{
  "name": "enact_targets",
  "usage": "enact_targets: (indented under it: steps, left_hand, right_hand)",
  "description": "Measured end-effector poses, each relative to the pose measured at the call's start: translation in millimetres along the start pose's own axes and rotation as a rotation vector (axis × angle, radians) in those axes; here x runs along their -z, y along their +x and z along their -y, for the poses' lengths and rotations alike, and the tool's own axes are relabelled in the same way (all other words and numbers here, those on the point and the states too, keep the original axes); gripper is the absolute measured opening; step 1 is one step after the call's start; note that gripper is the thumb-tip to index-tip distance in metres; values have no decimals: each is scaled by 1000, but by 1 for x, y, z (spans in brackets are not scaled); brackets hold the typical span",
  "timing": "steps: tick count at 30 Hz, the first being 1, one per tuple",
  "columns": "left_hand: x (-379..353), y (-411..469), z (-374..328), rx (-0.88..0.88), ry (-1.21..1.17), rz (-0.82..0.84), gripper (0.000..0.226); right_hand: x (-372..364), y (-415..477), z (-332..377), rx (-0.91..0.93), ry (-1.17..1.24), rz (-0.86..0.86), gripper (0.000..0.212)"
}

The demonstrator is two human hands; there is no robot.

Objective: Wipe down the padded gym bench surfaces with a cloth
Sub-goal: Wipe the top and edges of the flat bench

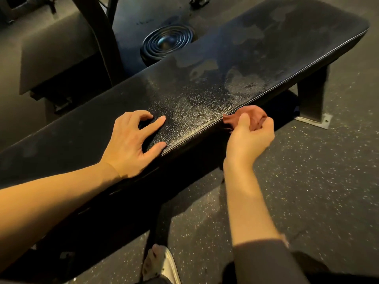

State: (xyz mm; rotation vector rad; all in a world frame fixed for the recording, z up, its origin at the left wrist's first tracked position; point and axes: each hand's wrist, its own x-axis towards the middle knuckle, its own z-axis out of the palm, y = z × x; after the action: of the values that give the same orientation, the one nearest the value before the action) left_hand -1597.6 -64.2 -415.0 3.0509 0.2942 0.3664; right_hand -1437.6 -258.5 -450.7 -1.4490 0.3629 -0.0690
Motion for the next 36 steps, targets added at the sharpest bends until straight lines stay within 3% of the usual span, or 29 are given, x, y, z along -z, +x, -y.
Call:
enact_targets:
  steps: [7,14,18,22,26,30,34,36]
  left_hand:
    - [3,0,-3,1,35,25,62]
    - [-3,-1,4,-11,33,-19,57]
    - [-3,2,7,-30,-10,-42,49]
    - [18,6,21,-70,-90,53,46]
    - [40,-47,56,27,-110,30,40]
    - [57,-107,77,25,-37,32,56]
    - [63,-132,84,-88,45,55,70]
    - [57,-133,86,-114,36,45,73]
  right_hand:
    - [4,-111,-28,-216,88,264,3]
    - [11,-47,-15,12,-261,277,9]
    - [11,-84,-27,41,-311,301,8]
    - [14,-129,-37,65,-337,393,11]
    - [8,-178,-47,110,-401,366,12]
    - [3,-241,-57,153,-395,460,12]
    - [11,-289,-61,205,-414,741,13]
    - [13,-284,-57,185,-417,735,15]
